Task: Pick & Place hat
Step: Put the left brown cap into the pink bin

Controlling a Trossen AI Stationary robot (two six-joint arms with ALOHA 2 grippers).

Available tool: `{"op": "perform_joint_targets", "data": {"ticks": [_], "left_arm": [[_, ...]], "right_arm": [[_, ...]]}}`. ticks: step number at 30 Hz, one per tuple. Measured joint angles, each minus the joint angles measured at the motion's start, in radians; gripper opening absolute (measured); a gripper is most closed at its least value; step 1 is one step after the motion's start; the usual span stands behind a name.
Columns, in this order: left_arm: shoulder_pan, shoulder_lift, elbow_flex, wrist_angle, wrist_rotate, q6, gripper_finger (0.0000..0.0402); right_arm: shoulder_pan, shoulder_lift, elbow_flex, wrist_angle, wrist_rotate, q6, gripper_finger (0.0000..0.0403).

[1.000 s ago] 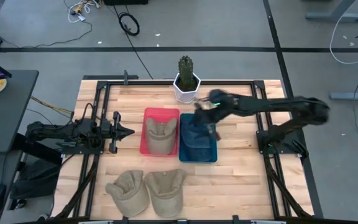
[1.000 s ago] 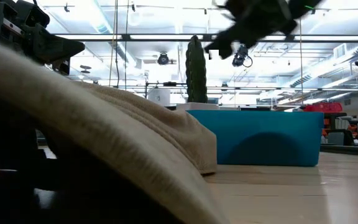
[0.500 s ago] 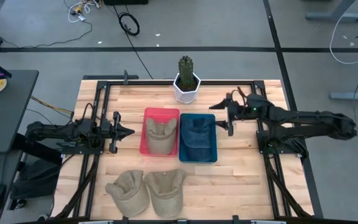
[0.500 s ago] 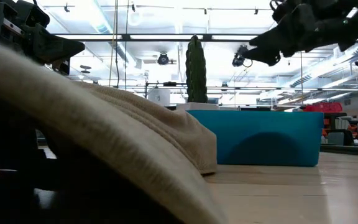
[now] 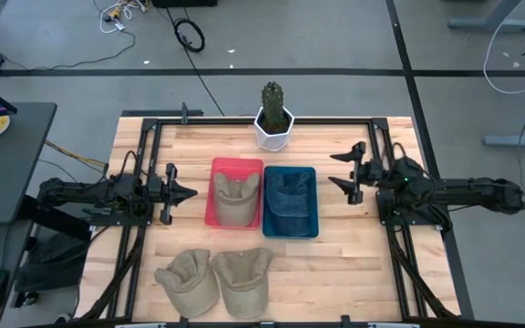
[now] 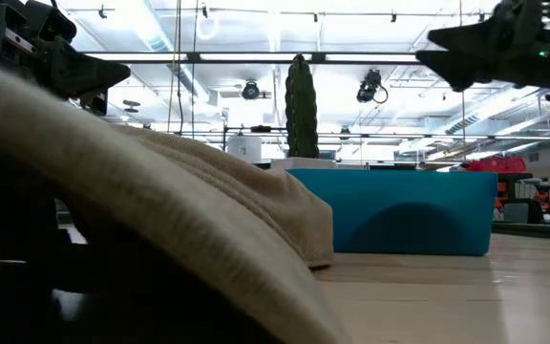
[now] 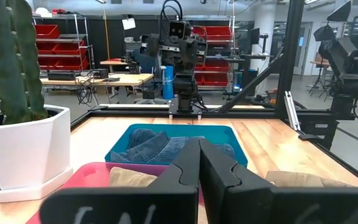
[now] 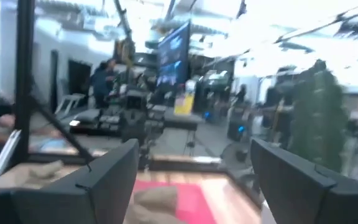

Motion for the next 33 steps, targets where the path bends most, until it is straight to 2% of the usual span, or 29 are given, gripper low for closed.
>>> {"op": "perform_joint_targets", "data": {"ticks": [6, 19, 23, 28, 33], "left_arm": [[0.0, 0.0, 0.0, 0.0, 0.0, 0.0, 0.0003], [0.0, 0.0, 0.0, 0.0, 0.0, 0.0, 0.0003], [0.0, 0.0, 0.0, -0.001, 0.001, 0.0, 0.0003], [0.0, 0.0, 0.0, -0.002, 0.0, 0.0, 0.0003], [0.0, 0.0, 0.0, -0.001, 0.0, 0.0, 0.0003]], "right_arm": [[0.0, -0.173, -0.049, -0.03, 0.018, -0.005, 0.0312], [-0.001, -0.515, -0.05, -0.324, 0.018, -0.009, 0.0312], [-0.003, -0.515, -0.05, -0.354, 0.027, -0.016, 0.0312], [-0.01, -0.516, -0.049, -0.433, 0.096, -0.017, 0.0312], [-0.011, -0.516, -0.05, -0.673, 0.084, -0.134, 0.0312]]}}
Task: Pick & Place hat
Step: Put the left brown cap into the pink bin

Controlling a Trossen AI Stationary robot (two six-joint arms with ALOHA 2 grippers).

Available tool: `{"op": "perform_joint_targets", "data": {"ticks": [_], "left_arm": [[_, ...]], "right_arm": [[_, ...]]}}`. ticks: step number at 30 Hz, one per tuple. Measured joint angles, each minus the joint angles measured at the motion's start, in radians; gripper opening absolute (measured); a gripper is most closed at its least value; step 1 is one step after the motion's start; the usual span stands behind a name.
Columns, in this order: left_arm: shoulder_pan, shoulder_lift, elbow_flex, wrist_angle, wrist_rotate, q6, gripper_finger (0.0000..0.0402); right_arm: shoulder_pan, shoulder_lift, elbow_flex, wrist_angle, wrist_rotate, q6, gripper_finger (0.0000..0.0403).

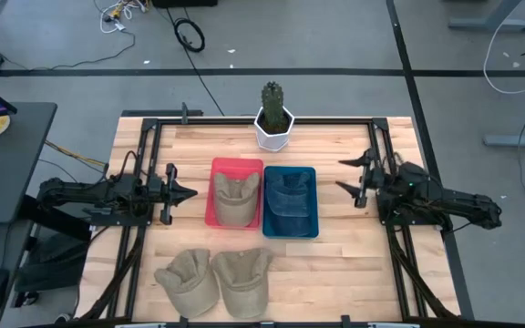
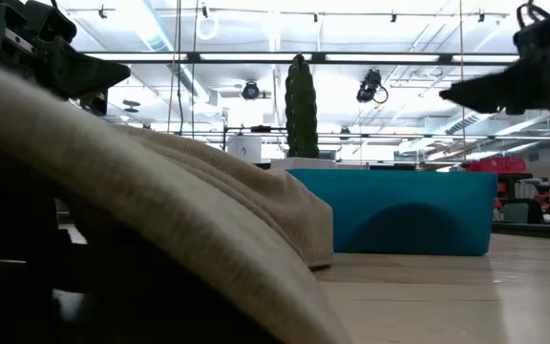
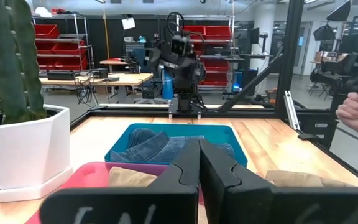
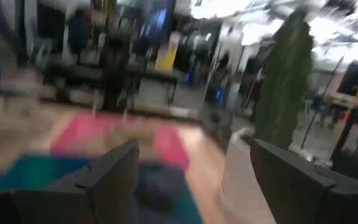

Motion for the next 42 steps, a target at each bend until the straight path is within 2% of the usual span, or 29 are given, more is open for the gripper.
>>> {"op": "perform_joint_targets", "data": {"ticks": [6, 12, 24, 31, 34, 38, 42], "left_arm": [[0.0, 0.0, 0.0, 0.0, 0.0, 0.0, 0.0003], [0.0, 0.0, 0.0, 0.0, 0.0, 0.0, 0.0003], [0.0, 0.0, 0.0, 0.009, 0.0, 0.0, 0.0003], [0.0, 0.0, 0.0, 0.12, 0.0, -0.014, 0.0003], [0.0, 0.0, 0.0, 0.16, 0.0, -0.09, 0.0003], [0.008, 0.007, 0.0, 0.381, 0.017, -0.053, 0.0003], [0.007, 0.026, 0.03, 0.565, 0.098, -0.125, 0.0003]], "right_arm": [[0.0, 0.0, 0.0, -0.04, -0.097, -0.053, 0.0312], [0.0, 0.0, 0.0, -0.059, -0.04, -0.044, 0.0312], [0.0, 0.0, 0.0, -0.059, -0.04, -0.041, 0.0312], [0.0, 0.0, 0.0, -0.059, -0.04, -0.041, 0.0312], [0.0, 0.0, 0.0, -0.059, -0.041, -0.041, 0.0312], [0.0, 0.0, 0.0, -0.059, -0.04, -0.041, 0.0312], [0.0, 0.0, 0.0, -0.059, -0.041, -0.041, 0.0312]]}}
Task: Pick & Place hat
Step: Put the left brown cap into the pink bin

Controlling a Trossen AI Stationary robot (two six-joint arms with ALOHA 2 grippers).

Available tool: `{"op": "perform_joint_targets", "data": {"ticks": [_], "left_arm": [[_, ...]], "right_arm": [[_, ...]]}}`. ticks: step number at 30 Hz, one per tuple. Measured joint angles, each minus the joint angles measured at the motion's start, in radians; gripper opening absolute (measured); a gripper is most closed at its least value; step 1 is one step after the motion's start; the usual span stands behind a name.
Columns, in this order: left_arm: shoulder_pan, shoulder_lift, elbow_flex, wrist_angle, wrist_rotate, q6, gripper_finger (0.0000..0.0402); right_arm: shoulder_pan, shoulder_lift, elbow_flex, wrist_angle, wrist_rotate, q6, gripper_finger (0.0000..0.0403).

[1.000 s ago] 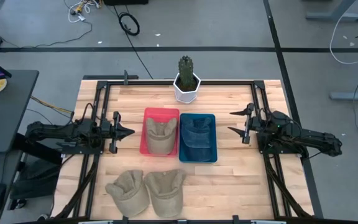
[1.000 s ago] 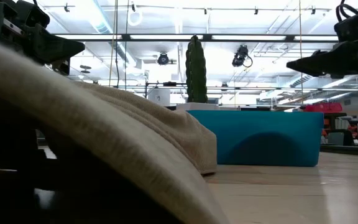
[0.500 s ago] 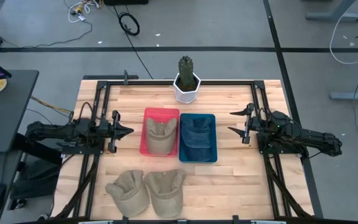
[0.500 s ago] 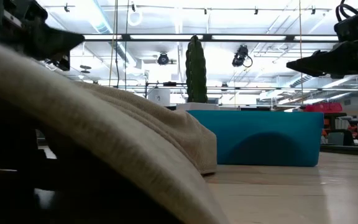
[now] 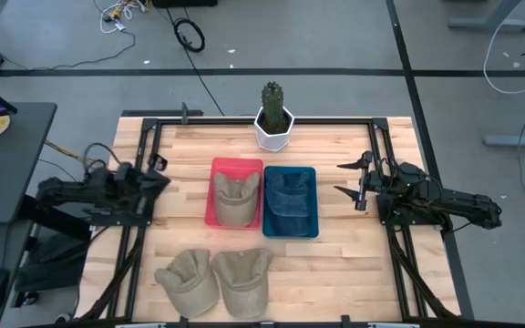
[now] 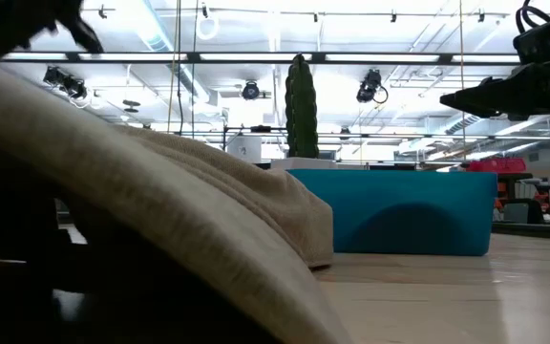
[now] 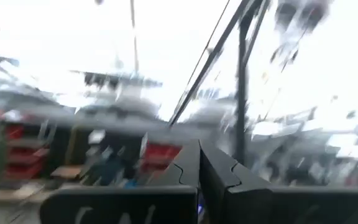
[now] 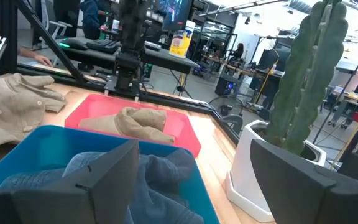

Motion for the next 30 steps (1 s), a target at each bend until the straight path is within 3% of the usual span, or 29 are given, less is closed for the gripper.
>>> {"op": "perform_joint_targets", "data": {"ticks": [2, 5, 8, 11, 18, 22, 26, 30], "left_arm": [[0.001, 0.019, 0.051, 0.049, 0.037, -0.035, 0.0003], [0.001, 0.085, 0.16, 0.012, 0.179, -0.03, 0.0003], [0.0, 0.189, 0.313, -0.093, 0.294, -0.036, 0.0003], [-0.002, 0.31, 0.509, -0.301, 0.319, -0.031, 0.0003], [-0.053, 0.662, 1.035, -0.903, 0.315, -0.005, 0.0003], [-0.131, 0.874, 1.297, -1.283, 0.232, -0.017, 0.0003], [-0.243, 1.064, 1.472, -1.594, 0.131, -0.099, 0.0003], [-0.349, 1.203, 1.571, -1.83, 0.01, -0.318, 0.0003]], "right_arm": [[0.0, 0.0, 0.0, 0.0, 0.0, 0.0, 0.0312], [0.0, 0.0, 0.0, 0.0, 0.0, 0.0, 0.0312], [0.0, 0.0, 0.0, 0.0, 0.0, 0.0, 0.0312], [0.0, 0.0, 0.0, 0.0, 0.0, 0.0, 0.0312], [0.0, 0.0, 0.0, 0.0, 0.0, 0.0, 0.0312], [0.0, 0.0, 0.0, 0.0, 0.0, 0.0, 0.0312], [0.0, 0.0, 0.0, 0.0, 0.0, 0.0, 0.0312], [0.0, 0.0, 0.0, 0.0, 0.0, 0.0, 0.0312]]}}
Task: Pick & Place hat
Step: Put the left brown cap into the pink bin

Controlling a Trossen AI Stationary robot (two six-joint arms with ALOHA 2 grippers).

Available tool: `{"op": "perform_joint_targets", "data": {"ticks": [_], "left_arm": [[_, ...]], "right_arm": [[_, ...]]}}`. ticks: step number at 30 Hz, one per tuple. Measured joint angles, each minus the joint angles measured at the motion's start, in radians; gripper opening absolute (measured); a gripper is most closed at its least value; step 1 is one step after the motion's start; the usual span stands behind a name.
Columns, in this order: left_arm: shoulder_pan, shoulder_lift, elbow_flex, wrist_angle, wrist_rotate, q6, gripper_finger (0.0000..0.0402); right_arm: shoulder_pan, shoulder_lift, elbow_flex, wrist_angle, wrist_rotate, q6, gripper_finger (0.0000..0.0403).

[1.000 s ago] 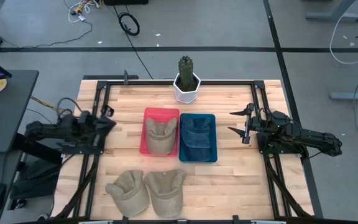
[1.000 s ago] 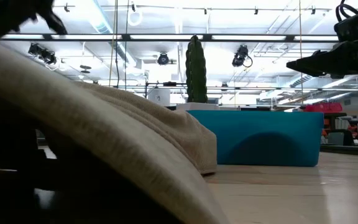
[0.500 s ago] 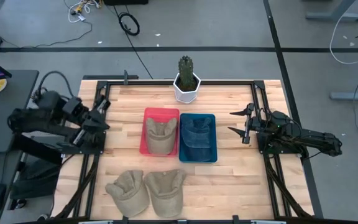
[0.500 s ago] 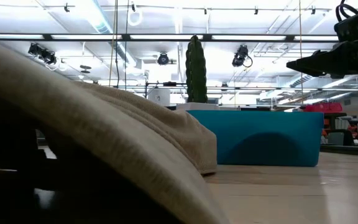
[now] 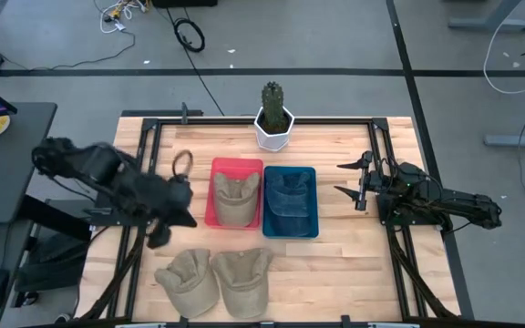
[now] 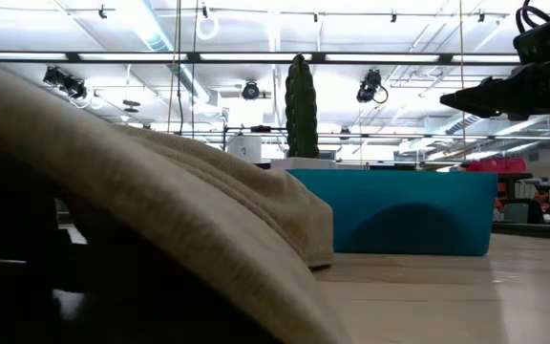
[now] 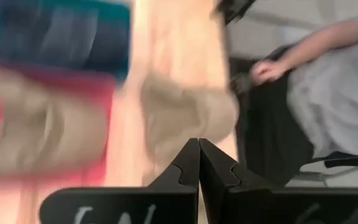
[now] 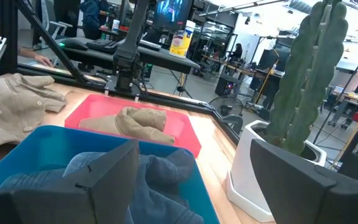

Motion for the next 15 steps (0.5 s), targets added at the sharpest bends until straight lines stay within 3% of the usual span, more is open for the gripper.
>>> {"op": "perform_joint_targets", "data": {"ticks": [3, 15], "left_arm": [[-0.086, 0.082, 0.025, -0.102, -0.066, -0.182, 0.0003], [-0.35, 0.361, 0.028, -0.192, -0.09, -0.666, 0.0003]], "right_arm": [[0.0, 0.0, 0.0, 0.0, 0.0, 0.0, 0.0312], [0.0, 0.0, 0.0, 0.0, 0.0, 0.0, 0.0312]]}}
